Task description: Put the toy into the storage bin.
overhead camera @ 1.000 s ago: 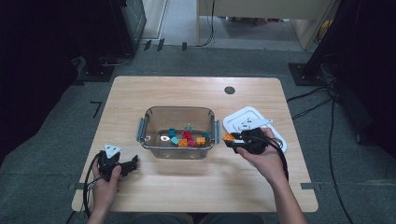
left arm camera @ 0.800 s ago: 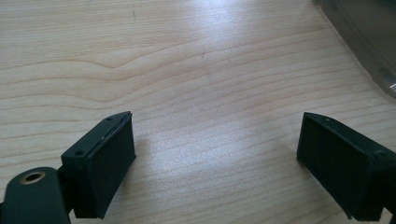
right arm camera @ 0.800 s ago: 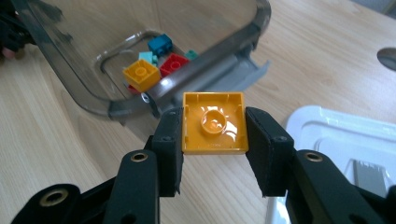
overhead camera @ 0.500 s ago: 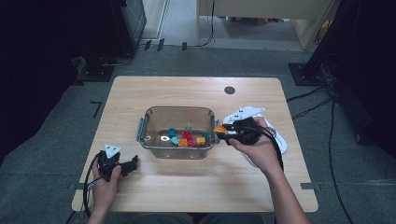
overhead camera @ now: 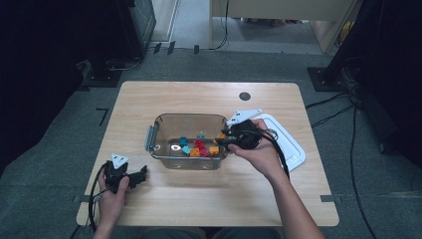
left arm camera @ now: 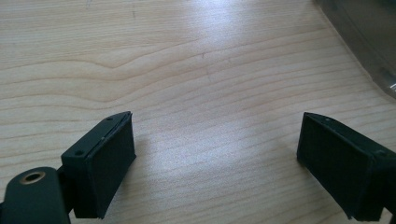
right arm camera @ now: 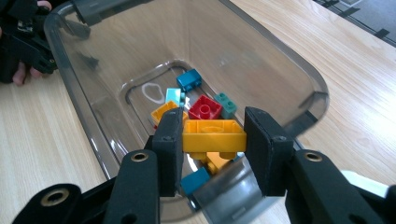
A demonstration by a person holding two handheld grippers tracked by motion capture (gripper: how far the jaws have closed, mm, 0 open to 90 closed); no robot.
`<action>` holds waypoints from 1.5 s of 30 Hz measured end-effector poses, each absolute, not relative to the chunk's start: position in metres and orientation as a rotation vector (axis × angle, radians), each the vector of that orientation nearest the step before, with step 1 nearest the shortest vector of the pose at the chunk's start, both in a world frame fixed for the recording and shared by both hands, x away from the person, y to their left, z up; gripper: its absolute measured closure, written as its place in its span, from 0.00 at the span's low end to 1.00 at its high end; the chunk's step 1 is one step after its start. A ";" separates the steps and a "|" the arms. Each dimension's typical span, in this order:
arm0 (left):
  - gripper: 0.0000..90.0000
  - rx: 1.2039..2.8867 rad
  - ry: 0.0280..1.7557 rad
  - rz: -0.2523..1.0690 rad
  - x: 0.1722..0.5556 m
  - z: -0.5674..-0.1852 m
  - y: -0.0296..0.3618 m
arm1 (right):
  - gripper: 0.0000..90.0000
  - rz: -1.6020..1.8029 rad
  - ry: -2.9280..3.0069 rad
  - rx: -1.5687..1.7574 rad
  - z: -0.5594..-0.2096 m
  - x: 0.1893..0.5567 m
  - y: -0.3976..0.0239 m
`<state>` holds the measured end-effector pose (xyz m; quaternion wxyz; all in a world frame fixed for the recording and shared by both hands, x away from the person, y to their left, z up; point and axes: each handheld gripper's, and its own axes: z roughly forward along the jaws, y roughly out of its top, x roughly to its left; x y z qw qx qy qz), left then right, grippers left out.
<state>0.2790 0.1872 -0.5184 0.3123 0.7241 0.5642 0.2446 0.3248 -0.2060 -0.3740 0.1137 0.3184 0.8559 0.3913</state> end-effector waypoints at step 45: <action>0.12 1.913 1.488 0.644 0.279 -0.518 0.187 | 0.64 1.181 2.477 0.920 -0.366 0.320 -0.214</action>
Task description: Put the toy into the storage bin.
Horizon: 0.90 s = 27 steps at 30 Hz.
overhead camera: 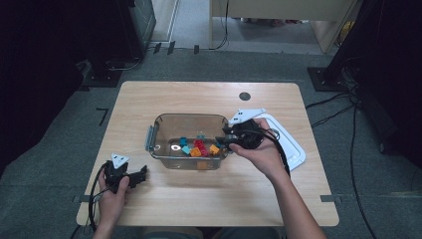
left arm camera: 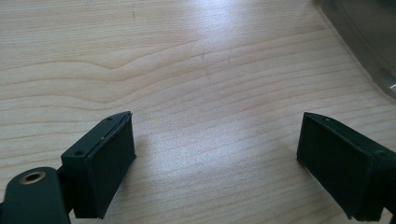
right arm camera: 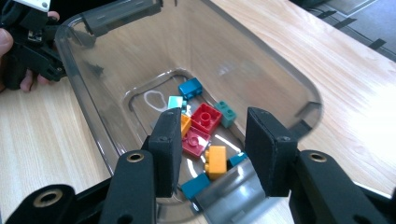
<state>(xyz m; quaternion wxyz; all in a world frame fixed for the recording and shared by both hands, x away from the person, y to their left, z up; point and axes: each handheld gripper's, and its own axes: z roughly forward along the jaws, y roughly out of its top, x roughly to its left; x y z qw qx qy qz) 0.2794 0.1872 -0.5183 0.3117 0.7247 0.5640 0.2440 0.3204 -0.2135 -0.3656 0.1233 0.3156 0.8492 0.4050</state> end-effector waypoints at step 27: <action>0.12 1.909 1.491 0.646 0.279 -0.518 0.187 | 0.59 1.124 2.241 1.238 -0.395 0.315 -0.307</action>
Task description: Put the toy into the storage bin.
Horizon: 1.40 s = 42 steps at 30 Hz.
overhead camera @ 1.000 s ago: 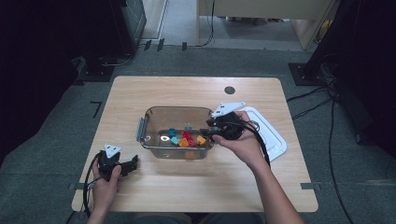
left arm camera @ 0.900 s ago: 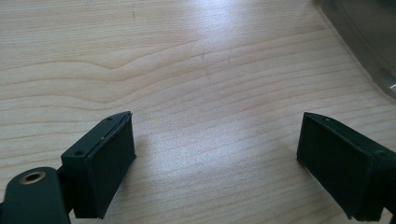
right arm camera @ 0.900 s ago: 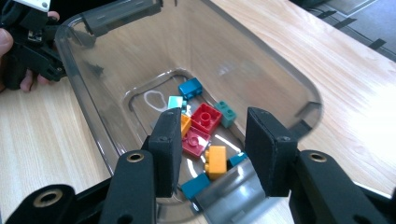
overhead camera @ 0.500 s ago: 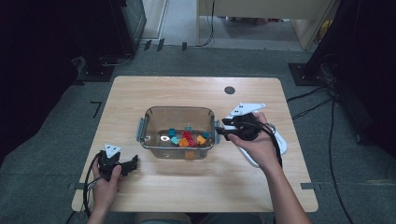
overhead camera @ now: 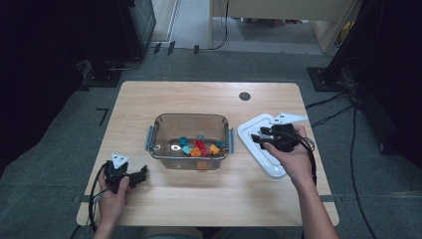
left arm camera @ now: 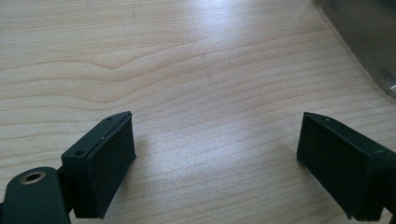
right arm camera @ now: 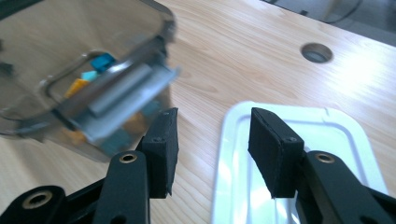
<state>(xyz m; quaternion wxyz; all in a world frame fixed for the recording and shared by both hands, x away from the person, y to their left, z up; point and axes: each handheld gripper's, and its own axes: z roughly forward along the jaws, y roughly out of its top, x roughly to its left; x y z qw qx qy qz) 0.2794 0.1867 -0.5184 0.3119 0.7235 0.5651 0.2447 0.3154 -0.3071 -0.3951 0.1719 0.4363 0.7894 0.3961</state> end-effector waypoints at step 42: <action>0.13 1.910 1.490 0.645 0.278 -0.518 0.187 | 0.58 1.026 2.063 1.524 -0.474 0.342 -0.364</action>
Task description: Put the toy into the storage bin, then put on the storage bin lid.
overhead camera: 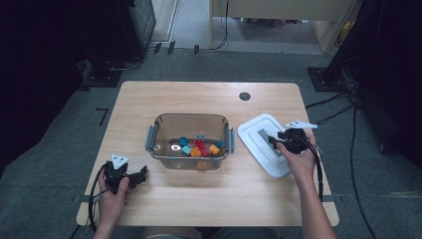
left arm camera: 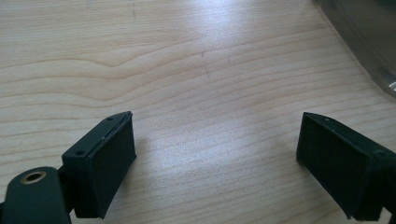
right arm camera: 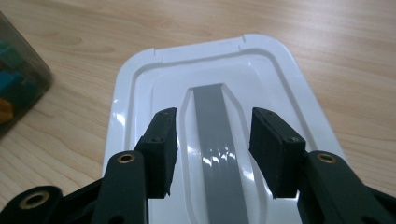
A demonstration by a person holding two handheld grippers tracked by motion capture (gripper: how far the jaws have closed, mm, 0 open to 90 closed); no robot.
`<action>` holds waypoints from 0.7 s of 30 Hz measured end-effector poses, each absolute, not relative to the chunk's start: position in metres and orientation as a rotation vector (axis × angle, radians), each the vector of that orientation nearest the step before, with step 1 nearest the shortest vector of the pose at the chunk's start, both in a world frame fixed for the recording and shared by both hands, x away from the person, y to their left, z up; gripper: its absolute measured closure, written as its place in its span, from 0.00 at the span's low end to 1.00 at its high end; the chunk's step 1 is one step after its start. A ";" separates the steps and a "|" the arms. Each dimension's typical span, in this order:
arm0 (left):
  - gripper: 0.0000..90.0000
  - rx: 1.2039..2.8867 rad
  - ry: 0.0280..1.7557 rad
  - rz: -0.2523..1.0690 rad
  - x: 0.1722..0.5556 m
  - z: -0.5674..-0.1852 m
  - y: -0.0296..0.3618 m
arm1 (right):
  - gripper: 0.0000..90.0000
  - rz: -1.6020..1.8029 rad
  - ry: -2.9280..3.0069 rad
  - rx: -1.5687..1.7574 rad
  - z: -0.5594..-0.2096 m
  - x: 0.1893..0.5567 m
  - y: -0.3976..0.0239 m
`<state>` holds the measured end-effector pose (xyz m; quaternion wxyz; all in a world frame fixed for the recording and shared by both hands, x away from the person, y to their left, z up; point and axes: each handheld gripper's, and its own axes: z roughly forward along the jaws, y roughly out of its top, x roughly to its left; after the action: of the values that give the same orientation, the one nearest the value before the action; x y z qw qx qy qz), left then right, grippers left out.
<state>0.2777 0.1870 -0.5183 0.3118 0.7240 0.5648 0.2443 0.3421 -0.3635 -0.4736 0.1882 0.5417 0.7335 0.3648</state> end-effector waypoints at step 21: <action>0.13 1.907 1.491 0.646 0.282 -0.518 0.186 | 0.54 0.947 2.118 1.505 -0.501 0.354 -0.364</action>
<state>0.2816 0.1860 -0.5184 0.3127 0.7230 0.5653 0.2448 0.3538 -0.3639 -0.5012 0.1870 0.5345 0.7525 0.3364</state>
